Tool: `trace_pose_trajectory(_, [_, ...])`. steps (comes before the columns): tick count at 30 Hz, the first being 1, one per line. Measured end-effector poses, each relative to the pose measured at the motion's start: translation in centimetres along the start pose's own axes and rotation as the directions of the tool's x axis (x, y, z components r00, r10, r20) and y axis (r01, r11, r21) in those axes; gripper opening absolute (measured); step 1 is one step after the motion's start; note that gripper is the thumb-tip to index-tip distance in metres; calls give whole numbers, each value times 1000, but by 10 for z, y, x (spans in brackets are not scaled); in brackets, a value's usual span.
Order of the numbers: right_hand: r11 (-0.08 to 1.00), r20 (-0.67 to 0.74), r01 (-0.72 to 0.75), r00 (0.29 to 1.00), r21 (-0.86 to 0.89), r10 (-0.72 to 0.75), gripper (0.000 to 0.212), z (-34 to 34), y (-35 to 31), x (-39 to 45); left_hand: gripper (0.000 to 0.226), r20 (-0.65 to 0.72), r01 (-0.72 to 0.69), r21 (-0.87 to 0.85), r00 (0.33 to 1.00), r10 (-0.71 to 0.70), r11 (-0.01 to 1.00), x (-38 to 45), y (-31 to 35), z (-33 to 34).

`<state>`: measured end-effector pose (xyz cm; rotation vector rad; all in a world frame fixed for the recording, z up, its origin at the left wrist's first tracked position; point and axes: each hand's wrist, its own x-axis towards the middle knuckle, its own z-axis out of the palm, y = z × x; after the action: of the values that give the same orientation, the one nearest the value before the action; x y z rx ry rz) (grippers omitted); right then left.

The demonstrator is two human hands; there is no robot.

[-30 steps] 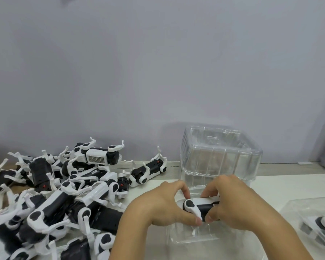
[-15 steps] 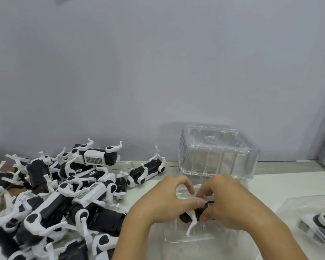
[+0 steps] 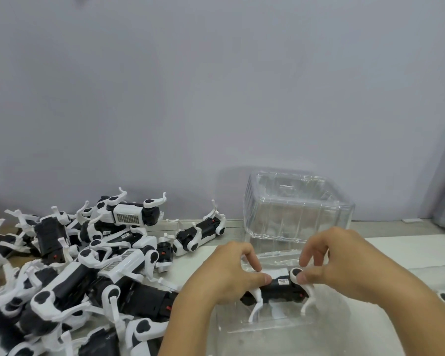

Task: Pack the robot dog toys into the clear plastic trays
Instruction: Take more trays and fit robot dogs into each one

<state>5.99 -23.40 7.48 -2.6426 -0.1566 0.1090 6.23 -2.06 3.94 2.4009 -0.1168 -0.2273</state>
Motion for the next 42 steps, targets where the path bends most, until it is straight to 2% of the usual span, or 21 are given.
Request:
trace_pose_trajectory(9, [997,20,-49,999,52,48,23,7,-2,3,20,-22,21,7,1000,-21,1000,0,-2,2])
trace_pose_trajectory(15, [998,200,-61,978,-33,67,37,2,1,-5,28,-6,27,6,1000,-27,1000,0,-1,2])
trace_pose_trajectory(22, [996,194,-84,978,12,80,41,8,2,-2,42,6,5,18,1000,-5,1000,2,-1,1])
trace_pose_trajectory(25, [999,195,-48,980,16,44,40,5,3,-2,45,-5,-9,15,1000,9,1000,3,-3,1])
trace_pose_trajectory(28, [995,139,45,989,91,-57,33,6,0,0,45,-10,-43,2,999,43,999,3,-3,0])
trace_pose_trajectory(30, [981,69,133,987,142,-144,25,11,-6,2,36,-5,-68,16,998,68,998,3,-4,0])
trace_pose_trajectory(33, [962,48,208,974,178,-219,20,24,-18,6,9,-80,-63,-37,995,60,997,5,-2,-3])
trace_pose_trajectory(37, [946,104,257,954,197,-280,37,44,-31,9,18,-145,25,-51,989,-32,998,7,-5,-6])
trace_pose_trajectory(42, [964,118,239,961,115,-252,45,54,-37,11,27,-113,141,36,984,-136,989,8,-10,-4])
